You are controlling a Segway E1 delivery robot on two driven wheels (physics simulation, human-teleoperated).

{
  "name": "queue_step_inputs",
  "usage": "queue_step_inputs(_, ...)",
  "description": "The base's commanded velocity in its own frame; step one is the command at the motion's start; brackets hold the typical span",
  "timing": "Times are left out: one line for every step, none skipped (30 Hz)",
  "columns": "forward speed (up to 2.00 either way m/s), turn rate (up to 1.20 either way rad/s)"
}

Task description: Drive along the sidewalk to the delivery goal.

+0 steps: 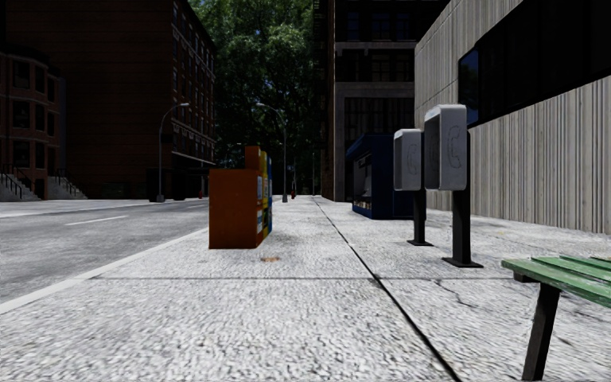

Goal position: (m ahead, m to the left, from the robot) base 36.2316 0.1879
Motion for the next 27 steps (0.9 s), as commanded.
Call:
queue_step_inputs(2.00, 0.00)
queue_step_inputs(2.00, 0.00)
queue_step_inputs(2.00, 0.00)
queue_step_inputs(2.00, 0.00)
queue_step_inputs(2.00, 0.00)
queue_step_inputs(2.00, 0.00)
queue_step_inputs(2.00, 0.00)
queue_step_inputs(2.00, 0.00)
queue_step_inputs(2.00, 0.00)
queue_step_inputs(2.00, 0.00)
queue_step_inputs(2.00, 0.00)
queue_step_inputs(2.00, 0.00)
queue_step_inputs(2.00, 0.00)
queue_step_inputs(2.00, 0.00)
queue_step_inputs(2.00, 0.00)
queue_step_inputs(2.00, 0.00)
queue_step_inputs(2.00, 0.00)
queue_step_inputs(2.00, 0.00)
queue_step_inputs(2.00, 0.00)
queue_step_inputs(2.00, 0.00)
queue_step_inputs(2.00, 0.00)
queue_step_inputs(2.00, 0.00)
queue_step_inputs(2.00, 0.00)
queue_step_inputs(2.00, 0.00)
queue_step_inputs(2.00, 0.00)
queue_step_inputs(2.00, 0.00)
queue_step_inputs(2.00, 0.00)
